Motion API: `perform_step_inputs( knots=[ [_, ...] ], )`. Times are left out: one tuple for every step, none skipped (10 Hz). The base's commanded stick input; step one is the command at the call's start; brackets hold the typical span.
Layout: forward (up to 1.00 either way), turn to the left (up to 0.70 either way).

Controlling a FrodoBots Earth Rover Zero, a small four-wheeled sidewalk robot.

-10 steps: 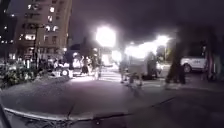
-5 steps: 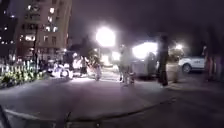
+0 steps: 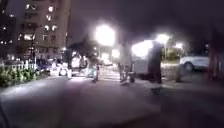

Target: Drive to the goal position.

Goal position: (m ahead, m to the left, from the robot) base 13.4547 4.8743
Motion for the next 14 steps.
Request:
perform_step_inputs(
  knots=[
    [0.45,0.0],
    [0.45,0.0],
    [0.45,0.0],
    [0.45,0.0],
    [0.45,0.0],
    [0.45,0.0],
    [0.45,0.0],
    [0.45,0.0],
    [0.45,0.0],
    [0.45,0.0],
    [0.45,0.0],
    [0.45,0.0],
    [0.45,0.0],
    [0.45,0.0]
  ],
)
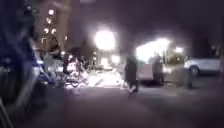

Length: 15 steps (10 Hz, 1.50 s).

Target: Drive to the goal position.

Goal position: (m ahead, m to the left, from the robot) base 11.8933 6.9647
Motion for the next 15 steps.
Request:
perform_step_inputs(
  knots=[
    [0.45,0.0],
    [0.45,0.0],
    [0.45,0.0],
    [0.45,0.0],
    [0.45,0.0],
    [0.45,0.0],
    [0.45,0.0],
    [0.45,0.0],
    [0.45,0.0],
    [0.45,0.0],
    [0.45,0.0],
    [0.45,0.0],
    [0.45,0.0],
    [0.45,0.0],
    [0.45,0.0]
  ],
)
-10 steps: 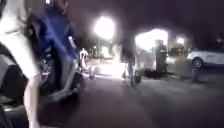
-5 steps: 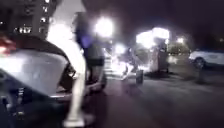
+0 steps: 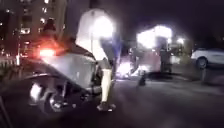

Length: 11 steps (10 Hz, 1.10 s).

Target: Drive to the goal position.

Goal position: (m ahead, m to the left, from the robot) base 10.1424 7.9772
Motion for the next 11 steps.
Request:
perform_step_inputs(
  knots=[
    [0.45,0.0],
    [0.45,0.0],
    [0.45,0.0],
    [0.45,0.0],
    [0.45,0.0],
    [0.19,0.0],
    [0.0,0.0],
    [0.0,0.0],
    [0.0,0.0],
    [0.0,0.0],
    [0.0,0.0]
  ],
)
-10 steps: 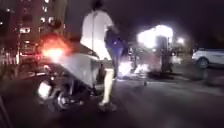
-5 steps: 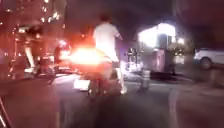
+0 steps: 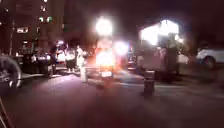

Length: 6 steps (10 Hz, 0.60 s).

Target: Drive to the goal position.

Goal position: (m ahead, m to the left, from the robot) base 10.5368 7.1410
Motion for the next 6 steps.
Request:
perform_step_inputs(
  knots=[
    [0.0,0.0],
    [0.0,0.0],
    [0.0,0.0],
    [0.0,0.0],
    [0.37,0.0],
    [0.44,0.0]
  ],
)
